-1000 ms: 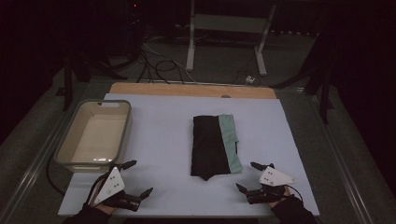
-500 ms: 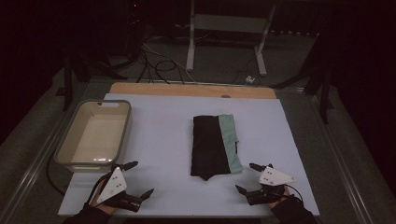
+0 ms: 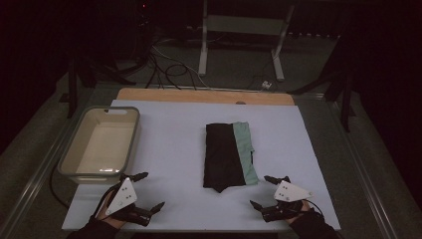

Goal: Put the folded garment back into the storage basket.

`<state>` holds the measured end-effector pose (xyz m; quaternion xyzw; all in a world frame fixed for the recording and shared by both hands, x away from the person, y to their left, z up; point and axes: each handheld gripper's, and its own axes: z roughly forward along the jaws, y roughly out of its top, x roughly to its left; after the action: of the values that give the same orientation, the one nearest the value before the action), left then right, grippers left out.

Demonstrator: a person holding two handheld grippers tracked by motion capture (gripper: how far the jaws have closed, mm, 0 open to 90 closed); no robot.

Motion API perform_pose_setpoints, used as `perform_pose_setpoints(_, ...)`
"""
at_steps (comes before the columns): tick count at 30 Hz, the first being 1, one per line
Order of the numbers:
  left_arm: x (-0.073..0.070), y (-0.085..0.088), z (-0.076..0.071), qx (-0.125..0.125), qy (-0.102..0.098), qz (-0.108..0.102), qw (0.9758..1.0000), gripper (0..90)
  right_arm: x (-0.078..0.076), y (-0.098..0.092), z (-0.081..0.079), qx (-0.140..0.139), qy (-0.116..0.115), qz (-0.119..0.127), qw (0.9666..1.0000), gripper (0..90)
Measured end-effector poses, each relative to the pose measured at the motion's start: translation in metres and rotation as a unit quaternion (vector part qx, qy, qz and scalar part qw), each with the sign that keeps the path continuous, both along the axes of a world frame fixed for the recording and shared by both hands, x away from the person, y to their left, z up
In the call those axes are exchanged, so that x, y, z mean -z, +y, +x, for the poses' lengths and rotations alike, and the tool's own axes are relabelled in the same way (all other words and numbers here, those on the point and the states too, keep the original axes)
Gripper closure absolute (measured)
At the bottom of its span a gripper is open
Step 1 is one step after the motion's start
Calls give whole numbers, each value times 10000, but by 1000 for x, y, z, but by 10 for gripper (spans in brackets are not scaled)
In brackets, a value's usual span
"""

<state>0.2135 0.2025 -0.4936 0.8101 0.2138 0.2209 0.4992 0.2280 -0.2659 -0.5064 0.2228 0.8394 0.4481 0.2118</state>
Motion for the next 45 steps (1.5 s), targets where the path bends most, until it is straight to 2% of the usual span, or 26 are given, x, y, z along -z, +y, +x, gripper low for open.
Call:
perform_pose_setpoints(2,-1,-2,0,12,1,37,10000,0,-1,2,-2,-1,29,3,10000,86)
perform_pose_setpoints(3,-3,-2,-1,-12,-79,27,10000,1,-2,2,-1,-48,23,-7,10000,86)
perform_pose_setpoints(5,-6,-1,0,-19,-34,-74,10000,0,-5,4,-3,-39,50,30,10000,86)
perform_pose_setpoints(8,-10,-1,1,-17,-21,-100,9999,0,-10,4,-3,-49,63,136,9999,86)
perform_pose_setpoints(13,-19,-4,2,85,84,-1,9999,0,-24,4,-4,-13,-14,135,9999,86)
perform_pose_setpoints(19,-28,-12,6,73,172,121,9998,0,-38,3,-2,124,-85,178,9997,87)
perform_pose_setpoints(28,-43,-22,17,-43,240,291,9993,0,-57,1,7,243,-398,284,9985,86)
perform_pose_setpoints(33,-49,-27,24,-203,323,400,9985,0,-67,0,15,319,-553,370,9973,87)
perform_pose_setpoints(37,-53,-29,29,-321,412,358,9980,0,-74,1,21,420,-705,488,9954,87)
perform_pose_setpoints(39,-55,-31,31,-372,450,365,9976,0,-76,1,25,457,-794,417,9949,87)
perform_pose_setpoints(45,-59,-39,38,-413,434,435,9973,0,-78,4,36,603,-815,554,9933,87)
